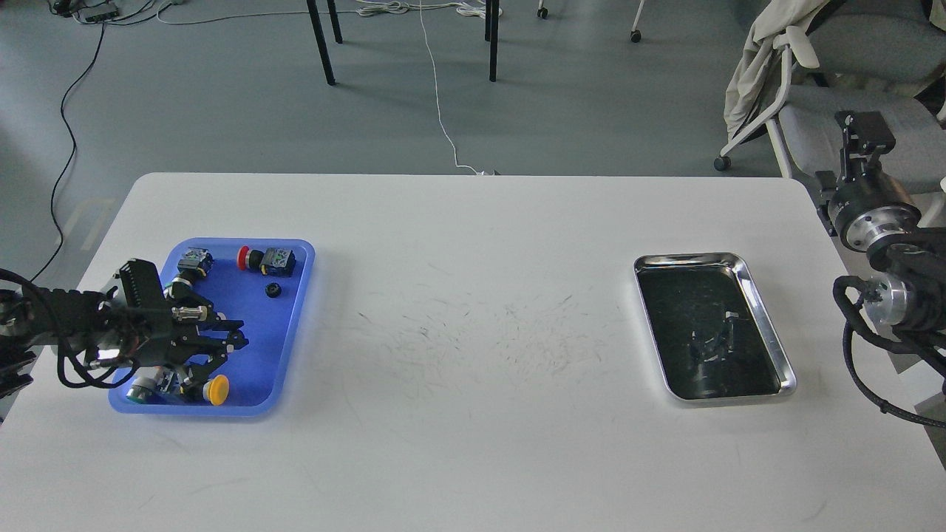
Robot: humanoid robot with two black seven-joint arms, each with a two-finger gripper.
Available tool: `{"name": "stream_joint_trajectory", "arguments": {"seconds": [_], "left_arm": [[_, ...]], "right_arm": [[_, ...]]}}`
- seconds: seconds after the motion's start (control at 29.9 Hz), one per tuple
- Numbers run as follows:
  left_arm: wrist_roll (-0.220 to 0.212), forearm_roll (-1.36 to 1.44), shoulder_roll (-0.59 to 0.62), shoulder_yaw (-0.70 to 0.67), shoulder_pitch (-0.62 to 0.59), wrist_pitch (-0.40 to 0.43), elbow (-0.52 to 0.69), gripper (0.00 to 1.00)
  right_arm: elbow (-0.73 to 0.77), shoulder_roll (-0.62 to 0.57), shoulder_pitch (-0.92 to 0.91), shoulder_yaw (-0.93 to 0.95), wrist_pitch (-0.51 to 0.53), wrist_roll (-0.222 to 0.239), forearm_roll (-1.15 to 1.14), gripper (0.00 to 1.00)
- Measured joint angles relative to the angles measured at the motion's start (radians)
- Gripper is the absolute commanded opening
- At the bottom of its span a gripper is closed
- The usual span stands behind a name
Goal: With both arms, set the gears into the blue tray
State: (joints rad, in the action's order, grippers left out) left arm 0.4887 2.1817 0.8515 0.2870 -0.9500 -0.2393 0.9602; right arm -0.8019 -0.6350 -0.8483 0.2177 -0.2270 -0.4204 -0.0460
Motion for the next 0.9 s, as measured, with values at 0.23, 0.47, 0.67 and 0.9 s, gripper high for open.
{"name": "stream_joint_trajectory", "arguments": {"seconds": [0.23, 0.47, 0.67, 0.9], "left_arm": [[0.0, 0.0, 0.008, 0.001, 0.0, 0.0, -0.001, 0.4], [0.0, 0.0, 0.011, -0.001, 0.0, 0.0, -0.002, 0.48], [0.0, -0.04, 0.013, -0.011, -0.009, 0.0, -0.002, 0.59], [0.0, -0.292, 0.057, -0.029, -0.075, 0.01, -0.005, 0.77]], "right_arm": [[0.0, 0.0, 0.001, 0.0, 0.0, 0.0, 0.0, 0.96], [-0.001, 0.0, 0.002, 0.0, 0.0, -0.001, 0.0, 0.96], [-0.004, 0.0, 0.002, 0.0, -0.003, -0.001, 0.0, 0.96], [-0.004, 0.0, -0.003, 0.003, -0.011, -0.002, 0.0, 0.99]]}}
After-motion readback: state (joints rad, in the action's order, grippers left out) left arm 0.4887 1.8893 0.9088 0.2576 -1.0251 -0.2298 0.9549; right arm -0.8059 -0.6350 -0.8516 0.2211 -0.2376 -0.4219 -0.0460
